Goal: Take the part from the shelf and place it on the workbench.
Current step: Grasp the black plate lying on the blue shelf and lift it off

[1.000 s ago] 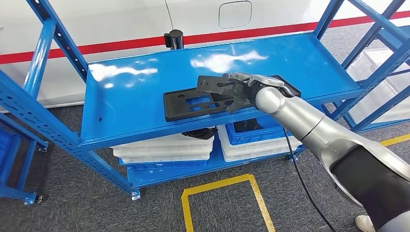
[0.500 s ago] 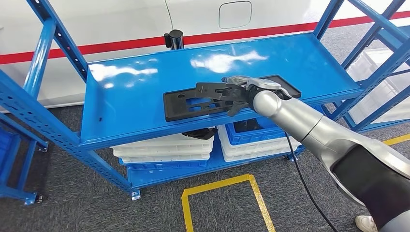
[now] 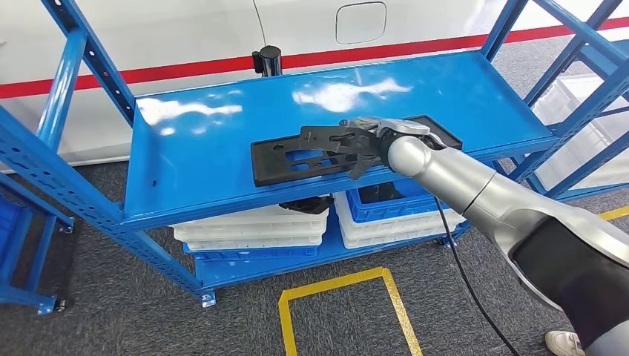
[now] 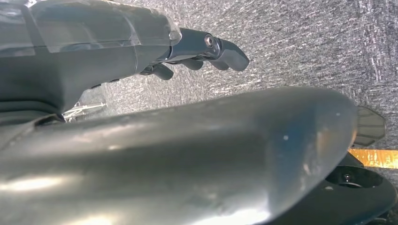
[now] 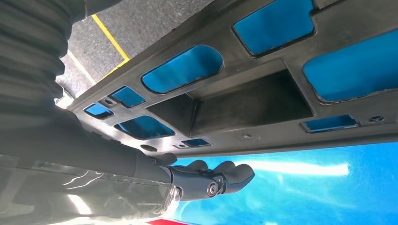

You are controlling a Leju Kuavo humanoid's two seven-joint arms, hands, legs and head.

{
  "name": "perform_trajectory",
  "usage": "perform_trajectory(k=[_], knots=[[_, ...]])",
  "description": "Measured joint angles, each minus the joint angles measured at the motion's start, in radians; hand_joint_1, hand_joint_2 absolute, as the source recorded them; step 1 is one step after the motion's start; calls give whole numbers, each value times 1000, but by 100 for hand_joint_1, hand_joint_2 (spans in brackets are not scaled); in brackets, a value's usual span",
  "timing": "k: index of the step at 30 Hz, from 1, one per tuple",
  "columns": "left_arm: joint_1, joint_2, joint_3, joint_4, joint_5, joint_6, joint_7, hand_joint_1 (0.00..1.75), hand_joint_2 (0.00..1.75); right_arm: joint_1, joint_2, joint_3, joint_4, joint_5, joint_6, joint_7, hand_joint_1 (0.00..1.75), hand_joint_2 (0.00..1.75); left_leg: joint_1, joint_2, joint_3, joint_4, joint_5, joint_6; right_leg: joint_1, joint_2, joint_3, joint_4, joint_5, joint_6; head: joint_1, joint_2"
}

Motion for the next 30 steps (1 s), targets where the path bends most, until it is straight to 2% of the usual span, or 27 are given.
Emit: perform_trajectory(k=[11, 30], knots=[[0, 0, -13, 0, 9, 3, -6, 0, 0, -10, -8, 47, 16, -29, -16, 0, 0, 175, 0, -1, 0, 0, 0, 0, 0, 0, 0, 0, 0, 0, 0, 0], [0, 0, -29, 0, 12, 6, -6, 0, 0, -7, -13, 65, 28, -43, -30, 0, 0, 175, 0, -3, 0, 0, 0, 0, 0, 0, 1, 0, 0, 0, 0, 0]])
